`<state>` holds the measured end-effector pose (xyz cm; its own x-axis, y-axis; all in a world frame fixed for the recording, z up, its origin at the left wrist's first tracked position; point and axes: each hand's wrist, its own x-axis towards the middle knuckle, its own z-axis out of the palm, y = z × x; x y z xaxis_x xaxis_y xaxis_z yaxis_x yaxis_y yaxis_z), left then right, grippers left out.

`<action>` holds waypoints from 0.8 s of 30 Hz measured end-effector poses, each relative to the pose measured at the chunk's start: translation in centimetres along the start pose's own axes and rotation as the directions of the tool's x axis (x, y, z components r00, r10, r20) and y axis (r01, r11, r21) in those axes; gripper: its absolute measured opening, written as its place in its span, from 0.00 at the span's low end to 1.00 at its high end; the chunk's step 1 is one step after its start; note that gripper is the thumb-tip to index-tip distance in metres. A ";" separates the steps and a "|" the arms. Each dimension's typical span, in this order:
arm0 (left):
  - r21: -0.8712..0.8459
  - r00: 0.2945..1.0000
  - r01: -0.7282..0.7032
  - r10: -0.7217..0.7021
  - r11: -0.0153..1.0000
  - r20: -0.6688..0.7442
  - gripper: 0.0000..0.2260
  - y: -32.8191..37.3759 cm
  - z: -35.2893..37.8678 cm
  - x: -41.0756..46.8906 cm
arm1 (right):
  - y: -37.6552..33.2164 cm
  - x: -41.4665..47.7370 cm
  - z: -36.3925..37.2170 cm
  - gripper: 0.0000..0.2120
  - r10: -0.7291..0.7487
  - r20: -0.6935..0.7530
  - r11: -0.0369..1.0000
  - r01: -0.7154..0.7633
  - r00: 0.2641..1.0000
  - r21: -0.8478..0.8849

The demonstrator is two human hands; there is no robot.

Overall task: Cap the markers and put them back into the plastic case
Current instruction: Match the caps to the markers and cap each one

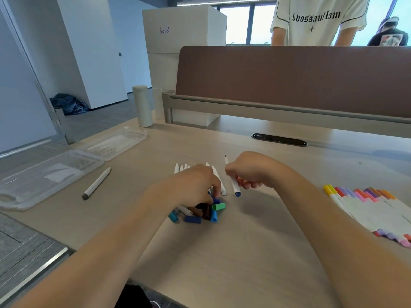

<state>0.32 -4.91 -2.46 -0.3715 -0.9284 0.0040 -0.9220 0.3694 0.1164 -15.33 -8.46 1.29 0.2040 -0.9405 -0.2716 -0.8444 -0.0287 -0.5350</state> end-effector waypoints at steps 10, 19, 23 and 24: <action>-0.590 0.933 0.207 -0.338 0.781 -0.120 0.06 -1.5 -0.5 -0.2 | 0.5 0.4 -0.4 0.14 -0.075 0.019 0.997 0.075 0.997 -0.012; -0.991 0.834 0.025 -0.544 -0.132 0.093 0.08 -2.4 -0.2 0.4 | 0.6 0.2 -0.2 0.05 -0.297 0.267 0.925 0.208 0.917 0.318; -0.984 0.813 -0.017 -0.576 -0.180 0.091 0.07 -2.7 -0.2 0.6 | 0.1 -0.2 0.2 0.03 -0.348 0.353 0.918 0.238 0.868 0.317; -0.982 0.813 -0.025 -0.576 -0.186 0.089 0.07 -2.7 -0.2 0.6 | 0.0 -0.3 0.3 0.03 -0.347 0.372 0.922 0.241 0.861 0.303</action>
<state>2.59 -6.45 -2.57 0.2190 -0.9639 -0.1518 0.2884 -0.0847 0.9538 -15.27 -8.07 1.13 0.6530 -0.6737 -0.3460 -0.5793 -0.1500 -0.8012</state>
